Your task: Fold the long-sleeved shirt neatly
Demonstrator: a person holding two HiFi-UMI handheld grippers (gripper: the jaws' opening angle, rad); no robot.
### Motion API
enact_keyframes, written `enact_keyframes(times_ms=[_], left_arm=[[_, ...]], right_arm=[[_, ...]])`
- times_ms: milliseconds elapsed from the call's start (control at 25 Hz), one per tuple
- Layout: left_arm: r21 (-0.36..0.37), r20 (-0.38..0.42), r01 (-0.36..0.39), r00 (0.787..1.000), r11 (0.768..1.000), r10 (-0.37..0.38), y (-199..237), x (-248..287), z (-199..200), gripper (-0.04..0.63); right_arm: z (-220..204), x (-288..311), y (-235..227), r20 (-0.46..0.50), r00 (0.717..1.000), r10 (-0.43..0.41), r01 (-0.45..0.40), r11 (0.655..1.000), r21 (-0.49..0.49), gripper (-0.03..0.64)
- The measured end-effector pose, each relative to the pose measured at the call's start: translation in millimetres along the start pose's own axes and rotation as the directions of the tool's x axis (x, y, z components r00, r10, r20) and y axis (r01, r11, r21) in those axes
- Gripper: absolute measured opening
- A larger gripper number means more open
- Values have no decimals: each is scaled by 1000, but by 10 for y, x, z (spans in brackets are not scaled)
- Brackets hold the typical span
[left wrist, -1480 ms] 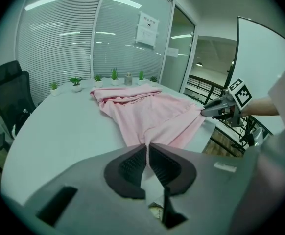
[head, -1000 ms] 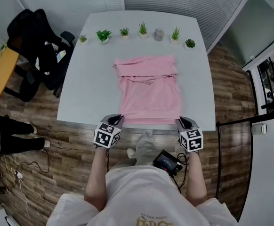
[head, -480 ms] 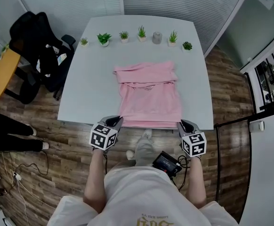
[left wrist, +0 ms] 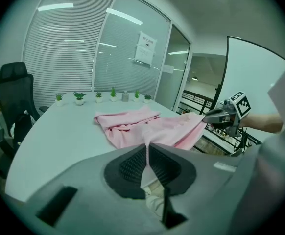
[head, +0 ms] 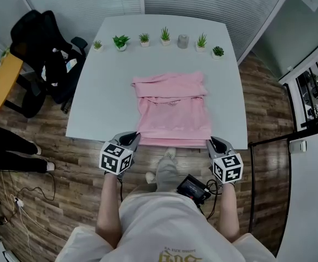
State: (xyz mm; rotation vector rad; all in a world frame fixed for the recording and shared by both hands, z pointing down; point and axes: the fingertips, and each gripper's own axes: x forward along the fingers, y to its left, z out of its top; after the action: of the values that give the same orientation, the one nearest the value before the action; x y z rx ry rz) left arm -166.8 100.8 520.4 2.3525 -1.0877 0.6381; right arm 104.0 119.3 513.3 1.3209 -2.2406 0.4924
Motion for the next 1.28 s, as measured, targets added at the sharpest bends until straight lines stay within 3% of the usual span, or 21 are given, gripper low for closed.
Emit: enact_keyframes(times_ms=[680, 1280], left_arm=[[-41, 41, -8, 999, 999, 9, 299, 273, 500, 28], [-73, 44, -13, 999, 997, 16, 767, 682, 936, 28]], right_arm=[[566, 323, -349, 47, 999, 3, -3, 1000, -8, 46], [1012, 890, -718, 75, 997, 13, -19, 997, 73, 48]])
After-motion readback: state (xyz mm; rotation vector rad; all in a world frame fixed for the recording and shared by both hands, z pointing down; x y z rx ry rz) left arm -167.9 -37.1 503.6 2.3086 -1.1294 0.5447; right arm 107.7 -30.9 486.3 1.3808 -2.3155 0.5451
